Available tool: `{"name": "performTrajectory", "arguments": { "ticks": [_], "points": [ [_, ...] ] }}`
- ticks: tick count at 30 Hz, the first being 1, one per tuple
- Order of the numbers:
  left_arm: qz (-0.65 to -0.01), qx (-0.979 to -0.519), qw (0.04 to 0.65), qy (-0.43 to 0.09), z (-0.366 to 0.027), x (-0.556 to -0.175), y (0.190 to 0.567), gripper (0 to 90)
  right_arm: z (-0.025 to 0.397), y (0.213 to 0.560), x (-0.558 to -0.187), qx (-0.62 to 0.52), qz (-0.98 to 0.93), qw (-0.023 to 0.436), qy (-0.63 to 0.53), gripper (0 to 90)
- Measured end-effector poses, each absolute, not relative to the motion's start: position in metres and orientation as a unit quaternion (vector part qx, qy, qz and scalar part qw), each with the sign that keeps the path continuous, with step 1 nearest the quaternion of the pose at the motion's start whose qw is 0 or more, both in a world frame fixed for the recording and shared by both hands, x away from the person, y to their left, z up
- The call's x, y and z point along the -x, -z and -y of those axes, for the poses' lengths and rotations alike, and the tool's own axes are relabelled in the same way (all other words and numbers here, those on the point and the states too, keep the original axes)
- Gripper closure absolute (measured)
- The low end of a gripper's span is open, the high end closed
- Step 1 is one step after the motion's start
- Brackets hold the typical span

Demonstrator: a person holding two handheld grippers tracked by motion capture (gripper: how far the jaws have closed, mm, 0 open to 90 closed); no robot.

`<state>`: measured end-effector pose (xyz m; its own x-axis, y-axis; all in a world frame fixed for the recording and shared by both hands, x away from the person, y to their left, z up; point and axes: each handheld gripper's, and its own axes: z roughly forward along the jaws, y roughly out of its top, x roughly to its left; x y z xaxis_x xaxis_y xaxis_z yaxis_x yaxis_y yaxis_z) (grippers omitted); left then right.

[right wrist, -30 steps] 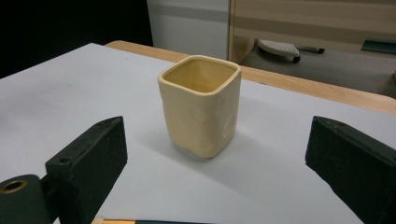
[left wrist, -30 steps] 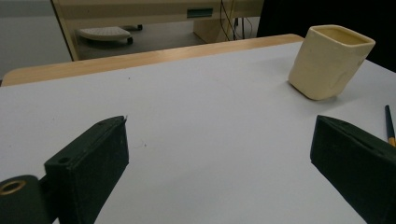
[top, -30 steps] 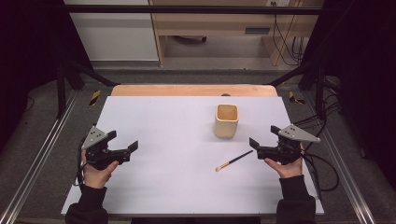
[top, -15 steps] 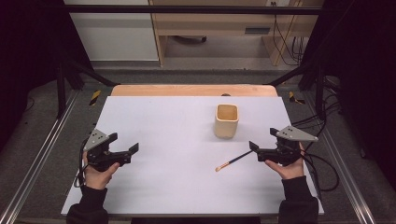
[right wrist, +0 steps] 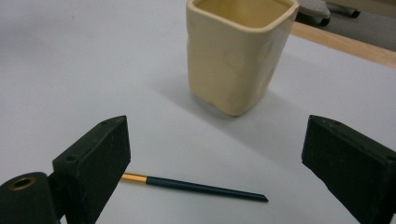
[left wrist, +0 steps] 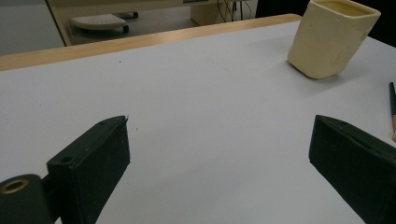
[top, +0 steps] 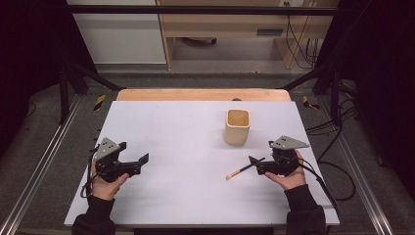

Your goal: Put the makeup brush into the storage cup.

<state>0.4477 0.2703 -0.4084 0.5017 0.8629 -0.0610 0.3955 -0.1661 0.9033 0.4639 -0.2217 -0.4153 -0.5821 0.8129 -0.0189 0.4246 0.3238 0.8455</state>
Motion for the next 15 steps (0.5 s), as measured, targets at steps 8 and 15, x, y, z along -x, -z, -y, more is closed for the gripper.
{"name": "performTrajectory", "arguments": {
  "ticks": [8, 15],
  "points": [
    [-0.431, -0.728, 0.474, -0.245, -0.266, -0.447, 0.411, 4.7, 0.211, 0.439, -0.471, -0.393, -0.806, 0.196, -0.398, 12.2],
    [-0.429, -0.730, 0.472, -0.243, -0.264, -0.447, 0.412, 4.7, 0.202, 0.454, -0.476, -0.382, -0.828, 0.180, -0.369, 15.0]
  ]
}}
